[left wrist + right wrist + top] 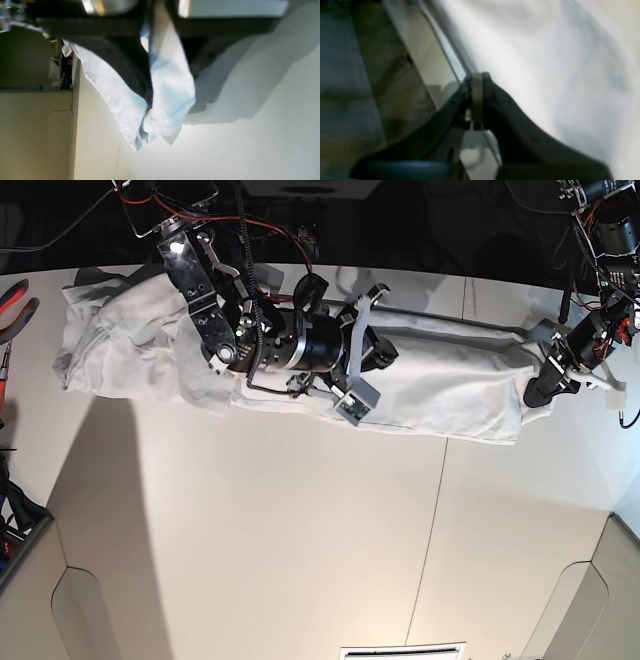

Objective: Layout the t-shirt on the table in an organized manner, then fold the t-shirt properly
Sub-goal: 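Grasp the shirt end with the left gripper beside the right gripper, then lift the strip end with the left gripper and carry it toward the right gripper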

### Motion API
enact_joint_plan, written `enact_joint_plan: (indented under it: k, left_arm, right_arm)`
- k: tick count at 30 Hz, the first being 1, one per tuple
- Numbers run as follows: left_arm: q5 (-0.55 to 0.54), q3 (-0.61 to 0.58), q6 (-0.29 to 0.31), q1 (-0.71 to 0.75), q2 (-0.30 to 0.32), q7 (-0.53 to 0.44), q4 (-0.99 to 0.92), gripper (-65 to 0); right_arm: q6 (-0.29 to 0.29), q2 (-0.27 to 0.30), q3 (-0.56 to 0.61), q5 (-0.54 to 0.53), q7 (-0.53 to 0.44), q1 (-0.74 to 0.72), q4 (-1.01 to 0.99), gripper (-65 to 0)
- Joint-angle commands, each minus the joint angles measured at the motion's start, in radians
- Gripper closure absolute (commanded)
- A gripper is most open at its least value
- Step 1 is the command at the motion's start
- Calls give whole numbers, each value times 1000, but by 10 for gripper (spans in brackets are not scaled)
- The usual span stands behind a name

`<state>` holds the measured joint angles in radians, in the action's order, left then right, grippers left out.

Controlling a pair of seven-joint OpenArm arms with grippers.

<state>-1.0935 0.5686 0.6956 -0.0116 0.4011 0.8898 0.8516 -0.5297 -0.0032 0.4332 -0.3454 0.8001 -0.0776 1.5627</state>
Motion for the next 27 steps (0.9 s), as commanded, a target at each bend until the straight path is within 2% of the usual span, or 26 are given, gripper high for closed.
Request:
enact_joint_plan:
  k: [1,8,17,27]
  left_arm:
    - [-18,1,3,-8,14,5,11,0]
    - [-18,1,3,-8,14,5,11,0]
    - [-40,1,3,-8,14,5,11,0]
    - [-100,1,3,-11,14,5,11,0]
  right_arm:
    - [-5,-11,-2,-21,-13,-39,58,0]
    - [5,-11,-45,-21,70,-79,254,0]
    - [10,-11,-126,-21,72,15,256,0]
    - [10,-11,-134,-17,71,106,154,0]
